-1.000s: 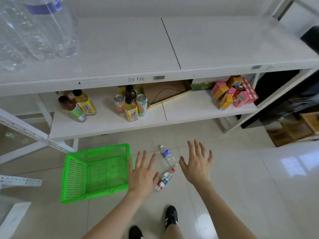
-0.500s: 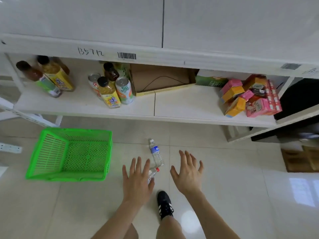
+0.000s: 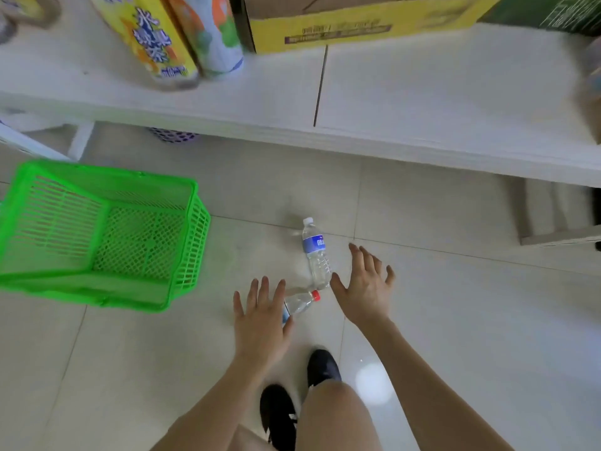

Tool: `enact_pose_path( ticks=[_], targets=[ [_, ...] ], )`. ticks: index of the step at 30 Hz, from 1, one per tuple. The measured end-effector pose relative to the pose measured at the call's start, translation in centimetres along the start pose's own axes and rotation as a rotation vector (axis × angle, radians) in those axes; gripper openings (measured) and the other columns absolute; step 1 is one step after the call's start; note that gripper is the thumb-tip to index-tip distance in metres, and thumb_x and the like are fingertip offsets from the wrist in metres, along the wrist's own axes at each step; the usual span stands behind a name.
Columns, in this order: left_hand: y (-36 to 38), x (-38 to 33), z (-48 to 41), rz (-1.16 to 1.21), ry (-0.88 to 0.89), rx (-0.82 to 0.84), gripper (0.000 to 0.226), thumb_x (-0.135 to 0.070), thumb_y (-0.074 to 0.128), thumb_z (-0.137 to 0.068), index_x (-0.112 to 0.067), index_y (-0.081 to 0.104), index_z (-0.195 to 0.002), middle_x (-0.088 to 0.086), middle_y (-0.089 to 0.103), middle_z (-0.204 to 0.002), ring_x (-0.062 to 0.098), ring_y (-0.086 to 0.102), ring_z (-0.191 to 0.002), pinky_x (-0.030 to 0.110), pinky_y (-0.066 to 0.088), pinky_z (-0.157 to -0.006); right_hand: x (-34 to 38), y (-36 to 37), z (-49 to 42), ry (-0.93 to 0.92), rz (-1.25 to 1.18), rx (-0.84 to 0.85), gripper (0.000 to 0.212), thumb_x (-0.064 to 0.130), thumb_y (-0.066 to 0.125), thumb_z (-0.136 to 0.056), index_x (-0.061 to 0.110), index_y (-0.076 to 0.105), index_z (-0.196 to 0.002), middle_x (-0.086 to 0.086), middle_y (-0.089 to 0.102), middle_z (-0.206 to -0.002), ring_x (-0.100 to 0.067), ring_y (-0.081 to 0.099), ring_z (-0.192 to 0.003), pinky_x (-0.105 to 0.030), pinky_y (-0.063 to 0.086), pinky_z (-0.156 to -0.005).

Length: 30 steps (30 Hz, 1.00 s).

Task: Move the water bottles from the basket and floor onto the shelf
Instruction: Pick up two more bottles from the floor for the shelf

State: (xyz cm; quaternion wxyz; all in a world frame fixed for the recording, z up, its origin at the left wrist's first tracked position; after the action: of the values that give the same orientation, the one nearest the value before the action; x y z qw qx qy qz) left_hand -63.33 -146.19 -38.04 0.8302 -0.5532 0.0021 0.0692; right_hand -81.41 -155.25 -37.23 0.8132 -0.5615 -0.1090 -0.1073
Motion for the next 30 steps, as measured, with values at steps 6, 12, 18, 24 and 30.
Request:
enact_pose_path(
  ticks=[6, 12, 18, 24, 30],
  targets=[
    [12.7, 1.9, -3.2, 0.037, -0.005, 0.002, 0.085, -0.041, 0.084, -0.061, -0.020, 0.044, -0.132, 0.017, 0.063, -0.128, 0.035, 0.060, -0.119, 0.061, 0.043, -0.096, -3.3, 11.2, -4.9, 0.009, 0.006, 0.020, 0.068, 0.048, 0.052, -0.088, 0.016, 0.038, -0.146, -0.006, 0.046, -0.147, -0.029, 0.042, -0.133, -0.054, 0.025, -0.110],
    [21.9, 3.2, -5.6, 0.025, -0.023, 0.044, 0.089, -0.045, 0.089, -0.053, -0.018, 0.049, -0.128, 0.015, 0.067, -0.122, 0.035, 0.064, -0.113, 0.059, 0.047, -0.092, -4.9, 19.1, -9.4, 0.009, -0.069, 0.024, 0.071, 0.044, 0.060, -0.082, 0.013, 0.041, -0.143, -0.006, 0.052, -0.140, -0.032, 0.050, -0.123, -0.048, 0.038, -0.098],
    [27.3, 4.5, -7.3, 0.096, 0.020, 0.095, 0.089, -0.048, 0.088, -0.053, -0.021, 0.049, -0.127, 0.005, 0.066, -0.093, 0.029, 0.066, -0.078, 0.040, 0.057, -0.068, -5.6, 24.1, -13.2, 0.073, -0.231, 0.101, 0.077, 0.046, 0.062, -0.086, 0.013, 0.028, -0.147, -0.010, 0.053, -0.133, -0.032, 0.052, -0.117, -0.044, 0.046, -0.088],
    [28.3, 4.9, -8.6, 0.079, 0.057, 0.101, 0.091, -0.056, 0.087, -0.037, -0.025, 0.050, -0.115, -0.004, 0.062, -0.077, 0.020, 0.060, -0.059, 0.032, 0.046, -0.044, -5.8, 26.7, -16.0, 0.138, -0.298, 0.183, 0.066, 0.052, 0.065, -0.083, 0.015, 0.038, -0.131, -0.008, 0.061, -0.115, -0.026, 0.061, -0.093, -0.031, 0.046, -0.069],
    [29.2, 5.1, -9.4, 0.110, 0.039, 0.193, 0.078, -0.053, 0.080, -0.044, -0.028, 0.048, -0.112, -0.005, 0.065, -0.089, 0.022, 0.063, -0.068, 0.032, 0.047, -0.050, -6.5, 27.3, -17.8, 0.211, -0.341, 0.249, 0.063, 0.043, 0.077, -0.072, 0.018, 0.045, -0.120, 0.000, 0.061, -0.102, -0.020, 0.062, -0.087, -0.029, 0.050, -0.069]
  ],
)
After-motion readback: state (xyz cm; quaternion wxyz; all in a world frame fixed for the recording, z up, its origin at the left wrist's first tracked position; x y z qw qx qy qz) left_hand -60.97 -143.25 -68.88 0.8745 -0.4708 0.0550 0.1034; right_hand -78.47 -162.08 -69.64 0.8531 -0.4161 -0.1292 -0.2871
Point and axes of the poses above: each hand's wrist, its own z-axis away from the middle knuckle, its own y-axis out of the palm, x = y × z, the point moved 8 cm from there along -z, towards the middle knuckle
